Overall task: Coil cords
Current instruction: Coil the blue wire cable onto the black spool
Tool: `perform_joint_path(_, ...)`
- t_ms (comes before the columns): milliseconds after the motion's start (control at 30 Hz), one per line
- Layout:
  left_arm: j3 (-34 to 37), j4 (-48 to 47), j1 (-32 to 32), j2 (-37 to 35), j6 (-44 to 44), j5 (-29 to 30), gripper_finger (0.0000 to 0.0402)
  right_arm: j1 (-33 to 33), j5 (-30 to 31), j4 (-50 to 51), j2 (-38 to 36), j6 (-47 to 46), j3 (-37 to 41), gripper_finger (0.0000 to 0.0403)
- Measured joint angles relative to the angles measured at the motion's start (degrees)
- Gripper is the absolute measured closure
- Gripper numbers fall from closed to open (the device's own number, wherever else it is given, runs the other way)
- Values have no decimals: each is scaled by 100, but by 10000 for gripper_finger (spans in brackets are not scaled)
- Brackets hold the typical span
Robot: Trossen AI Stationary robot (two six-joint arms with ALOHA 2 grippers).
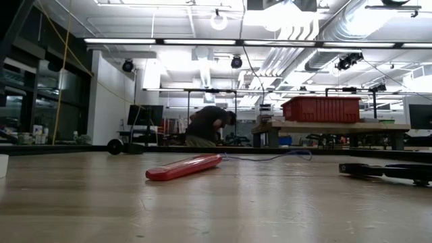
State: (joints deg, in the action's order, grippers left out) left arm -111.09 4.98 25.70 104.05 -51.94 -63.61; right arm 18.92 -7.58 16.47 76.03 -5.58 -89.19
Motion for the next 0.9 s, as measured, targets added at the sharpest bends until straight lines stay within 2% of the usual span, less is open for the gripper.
perform_joint_path(133,-2,1302,-93,147,-937,-62,401,-9,-11,-5,0,-20,0,403)
perform_joint_path(267,-2,1921,-158,266,-1355,10,401,-20,-130,-42,11,-92,0,403)
perform_joint_path(467,-2,1945,-233,249,-1217,184,401,-28,-337,-194,78,-236,0,403)
perform_joint_path(667,0,2325,-250,250,-1031,597,401,-74,-1020,-705,280,-350,-6,403)
perform_joint_path(900,-2,2880,-198,254,-1080,1167,401,-262,-1005,-1204,461,-360,2,403)
